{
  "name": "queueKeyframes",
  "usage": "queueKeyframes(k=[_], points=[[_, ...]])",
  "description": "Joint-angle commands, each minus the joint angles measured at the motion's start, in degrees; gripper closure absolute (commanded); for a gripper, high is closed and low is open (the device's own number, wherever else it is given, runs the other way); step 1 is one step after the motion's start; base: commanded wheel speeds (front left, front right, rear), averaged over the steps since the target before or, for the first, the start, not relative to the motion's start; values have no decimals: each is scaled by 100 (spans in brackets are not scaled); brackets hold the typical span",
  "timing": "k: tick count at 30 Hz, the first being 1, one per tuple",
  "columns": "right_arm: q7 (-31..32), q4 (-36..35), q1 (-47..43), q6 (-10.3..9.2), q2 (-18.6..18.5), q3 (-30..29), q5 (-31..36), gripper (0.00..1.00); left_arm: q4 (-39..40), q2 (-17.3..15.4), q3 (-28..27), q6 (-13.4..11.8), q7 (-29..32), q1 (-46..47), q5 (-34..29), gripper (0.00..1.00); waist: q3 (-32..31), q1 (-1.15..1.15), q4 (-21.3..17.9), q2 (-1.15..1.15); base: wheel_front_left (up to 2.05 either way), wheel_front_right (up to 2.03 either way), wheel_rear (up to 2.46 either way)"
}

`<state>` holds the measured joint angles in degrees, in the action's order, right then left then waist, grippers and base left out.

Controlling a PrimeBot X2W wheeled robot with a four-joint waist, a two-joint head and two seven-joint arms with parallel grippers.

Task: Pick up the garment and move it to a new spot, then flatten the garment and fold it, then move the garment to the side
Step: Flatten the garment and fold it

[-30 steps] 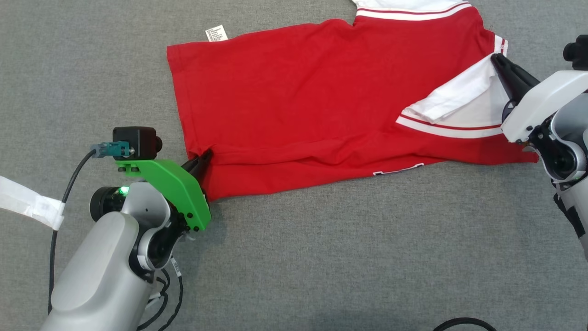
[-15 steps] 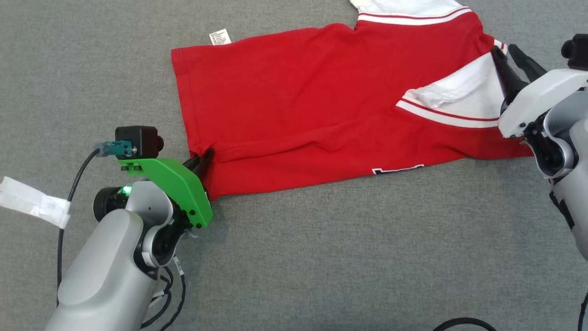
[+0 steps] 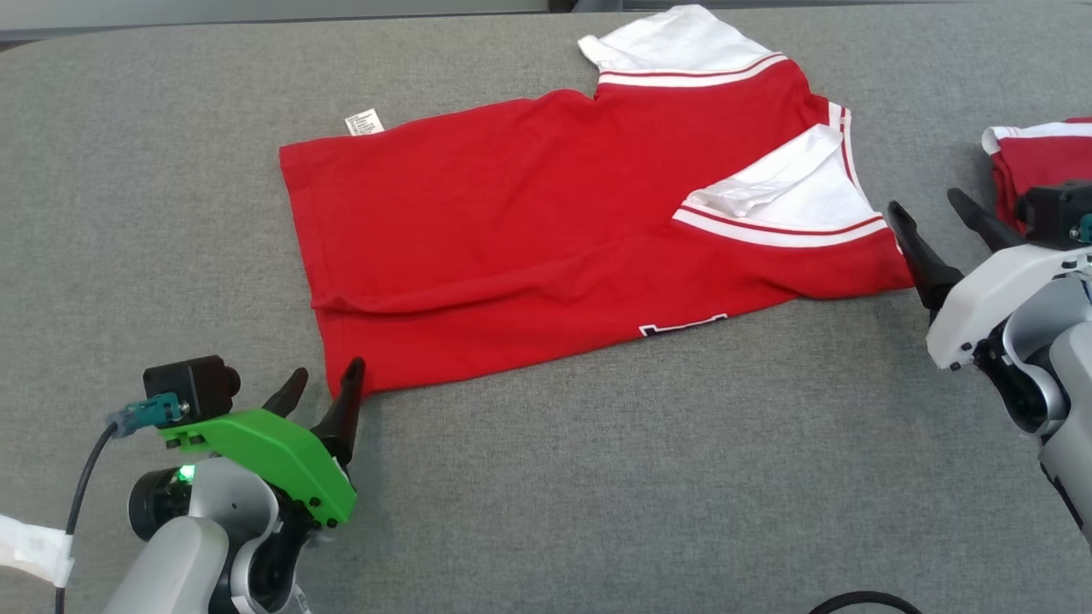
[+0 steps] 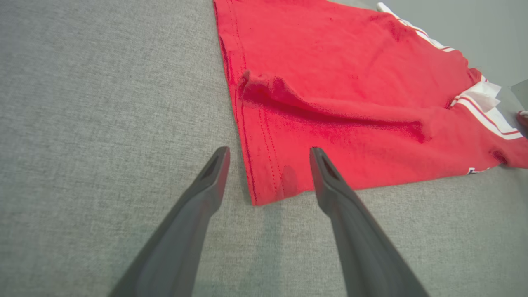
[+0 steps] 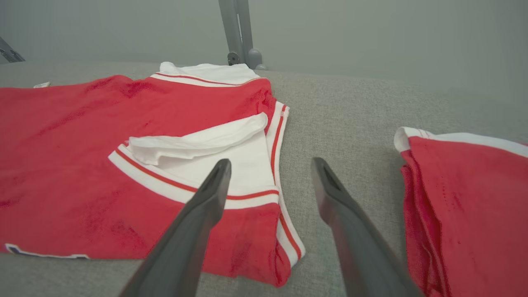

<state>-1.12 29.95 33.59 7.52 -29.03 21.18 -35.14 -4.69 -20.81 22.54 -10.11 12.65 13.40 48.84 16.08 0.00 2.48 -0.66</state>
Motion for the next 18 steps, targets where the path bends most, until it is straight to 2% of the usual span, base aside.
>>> queueKeyframes(k=[1,4,10,14,15,16,17,18], points=[[48,-2,-42,-7,4,-40,101,0,24,9,3,-41,30,-1,-27,0,74,0,-53,66,0,0,0],[296,41,-31,-6,122,-240,344,0,-2,134,73,-56,189,165,84,0,283,0,-7,66,0,0,0],[876,233,258,-7,462,-430,683,0,-455,153,294,43,583,625,21,0,637,0,66,66,0,0,0],[1305,335,300,-2,637,-317,608,0,-748,209,558,270,983,684,179,0,689,0,96,66,0,0,0],[1390,344,274,-2,658,-295,546,20,-813,218,623,326,1096,654,232,0,682,0,103,66,0,0,0],[1479,346,236,-2,675,-261,493,54,-879,232,677,376,1181,642,269,26,663,0,106,66,0,0,0],[1577,324,187,-2,671,-201,427,80,-946,213,720,426,1241,639,278,71,640,0,104,66,0,0,0],[1647,288,139,-1,658,-150,347,100,-997,208,728,468,1264,638,305,100,609,0,97,66,0,0,0]])
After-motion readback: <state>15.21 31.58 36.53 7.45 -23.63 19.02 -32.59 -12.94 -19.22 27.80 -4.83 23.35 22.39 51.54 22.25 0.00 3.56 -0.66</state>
